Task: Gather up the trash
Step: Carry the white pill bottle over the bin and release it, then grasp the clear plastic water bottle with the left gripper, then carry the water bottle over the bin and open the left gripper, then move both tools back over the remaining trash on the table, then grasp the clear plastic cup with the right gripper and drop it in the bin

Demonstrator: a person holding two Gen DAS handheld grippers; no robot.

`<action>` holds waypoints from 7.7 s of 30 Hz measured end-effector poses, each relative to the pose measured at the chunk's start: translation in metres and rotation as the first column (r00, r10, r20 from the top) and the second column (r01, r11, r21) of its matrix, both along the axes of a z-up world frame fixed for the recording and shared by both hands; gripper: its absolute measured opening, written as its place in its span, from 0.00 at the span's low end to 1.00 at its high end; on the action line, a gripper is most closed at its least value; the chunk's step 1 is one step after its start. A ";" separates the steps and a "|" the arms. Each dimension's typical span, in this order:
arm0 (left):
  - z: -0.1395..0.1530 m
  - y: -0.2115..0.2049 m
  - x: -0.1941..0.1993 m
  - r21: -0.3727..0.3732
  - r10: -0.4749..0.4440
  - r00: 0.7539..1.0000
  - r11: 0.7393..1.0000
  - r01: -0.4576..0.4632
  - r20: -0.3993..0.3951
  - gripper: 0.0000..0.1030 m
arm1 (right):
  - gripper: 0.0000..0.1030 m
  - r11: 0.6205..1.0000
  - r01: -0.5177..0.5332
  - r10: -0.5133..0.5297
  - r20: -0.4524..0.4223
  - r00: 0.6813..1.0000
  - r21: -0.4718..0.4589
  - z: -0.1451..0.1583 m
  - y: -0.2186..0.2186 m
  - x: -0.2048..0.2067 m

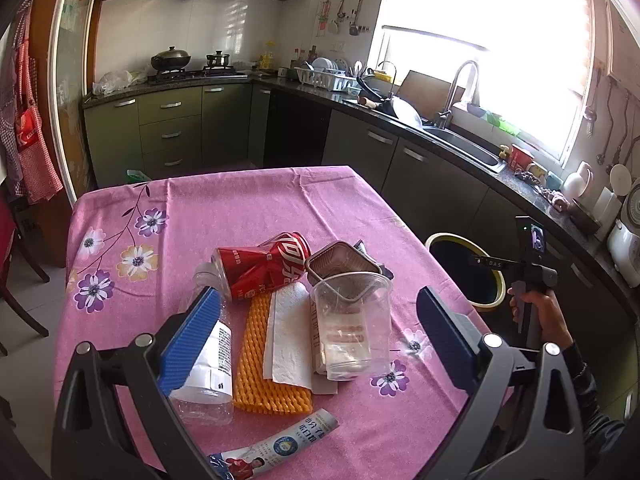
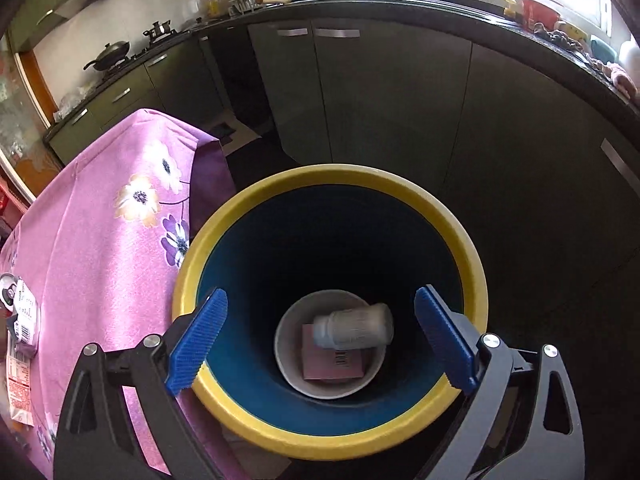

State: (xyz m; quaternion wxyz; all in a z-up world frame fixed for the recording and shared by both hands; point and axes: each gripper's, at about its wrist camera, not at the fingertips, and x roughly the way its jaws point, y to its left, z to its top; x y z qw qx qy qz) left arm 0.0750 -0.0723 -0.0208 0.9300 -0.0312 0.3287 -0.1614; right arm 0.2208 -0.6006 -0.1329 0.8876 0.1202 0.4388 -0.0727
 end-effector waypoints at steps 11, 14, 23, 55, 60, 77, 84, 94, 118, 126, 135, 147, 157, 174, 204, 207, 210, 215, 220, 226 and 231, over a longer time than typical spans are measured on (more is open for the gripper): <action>-0.033 0.039 0.020 0.085 0.094 0.988 0.993 -0.084 -0.123 0.91 | 0.92 0.997 -0.073 0.075 0.097 0.993 -0.021 0.030 0.046 -0.063; -0.050 0.047 0.030 0.115 0.112 0.975 0.989 -0.090 -0.193 0.91 | 0.92 0.995 -0.090 0.093 0.093 0.991 -0.038 0.031 0.057 -0.071; -0.079 0.058 0.069 0.151 0.067 0.935 0.988 -0.014 -0.348 0.91 | 0.92 0.992 -0.128 0.129 0.062 0.990 -0.013 0.022 0.076 -0.072; -0.112 0.057 0.098 0.241 0.062 0.878 0.968 0.062 -0.475 0.57 | 0.92 0.988 -0.156 0.156 0.027 0.987 0.007 0.010 0.082 -0.059; -0.103 0.060 0.091 0.235 0.058 0.887 0.970 0.058 -0.458 0.57 | 0.92 0.987 -0.159 0.159 0.022 0.987 0.011 0.008 0.084 -0.058; -0.056 0.066 0.059 0.230 0.052 0.932 0.973 0.034 -0.358 0.57 | 0.92 0.984 -0.176 0.176 0.032 0.984 0.012 0.012 0.090 -0.062; -0.022 0.049 0.044 0.219 -0.009 0.956 0.973 0.077 -0.293 0.57 | 0.92 0.983 -0.184 0.183 0.042 0.982 0.011 0.017 0.091 -0.068; 0.025 -0.042 0.030 0.167 -0.259 0.947 0.942 0.291 -0.192 0.57 | 0.92 0.991 -0.133 0.133 0.071 0.989 -0.003 0.030 0.065 -0.088; -0.059 -0.358 0.110 0.105 -0.518 0.790 0.811 0.575 -0.329 0.57 | 0.92 0.997 0.066 -0.068 0.092 0.993 0.032 0.026 -0.052 -0.154; -0.103 -0.409 0.157 0.100 -0.438 0.809 0.854 0.511 -0.392 0.74 | 0.92 0.996 0.080 -0.084 0.093 0.992 0.040 0.027 -0.065 -0.159; -0.048 -0.359 0.120 0.071 -0.476 0.845 0.860 0.505 -0.242 0.86 | 0.92 0.998 0.038 -0.043 0.099 0.994 0.044 0.031 -0.047 -0.155; 0.038 -0.175 0.022 0.020 -0.385 0.923 0.923 0.384 0.026 0.93 | 0.92 0.972 -0.231 0.224 0.135 0.965 0.041 0.051 0.054 -0.140; 0.046 -0.014 -0.006 -0.052 -0.075 0.995 0.996 0.078 0.061 0.93 | 0.92 0.853 -0.513 0.485 0.220 0.846 0.092 0.075 0.193 -0.136; 0.022 0.041 -0.002 -0.095 0.000 1.000 0.995 0.003 0.024 0.93 | 0.93 0.849 -0.524 0.488 0.272 0.829 0.075 0.056 0.326 -0.138; 0.014 0.031 0.001 -0.074 -0.011 1.000 0.997 0.011 0.000 0.93 | 0.51 0.831 -0.545 0.500 0.282 0.819 0.112 0.052 0.281 -0.150; 0.014 0.030 0.000 -0.073 -0.014 1.000 0.997 0.014 0.001 0.93 | 0.51 0.832 -0.544 0.497 0.287 0.819 0.112 0.055 0.274 -0.155; 0.014 0.029 0.000 -0.070 -0.015 1.000 0.997 0.015 0.002 0.93 | 0.51 0.845 -0.522 0.473 0.293 0.831 0.116 0.060 0.259 -0.157; 0.014 0.029 0.000 -0.073 -0.016 1.000 0.997 0.016 0.000 0.93 | 0.51 0.902 -0.420 0.374 0.306 0.876 0.098 0.068 0.212 -0.156; 0.013 0.026 0.000 -0.072 -0.020 1.000 0.997 0.020 -0.002 0.93 | 0.51 0.964 -0.255 0.221 0.295 0.929 0.080 0.071 0.140 -0.146; 0.012 0.022 0.001 -0.070 -0.021 1.000 0.997 0.021 -0.008 0.93 | 0.51 0.995 -0.095 0.095 0.206 0.974 -0.011 0.053 0.062 -0.110; 0.010 0.019 0.001 -0.068 -0.017 1.000 0.998 0.016 -0.017 0.93 | 0.51 0.997 -0.057 0.060 0.069 0.996 -0.053 0.016 0.023 -0.063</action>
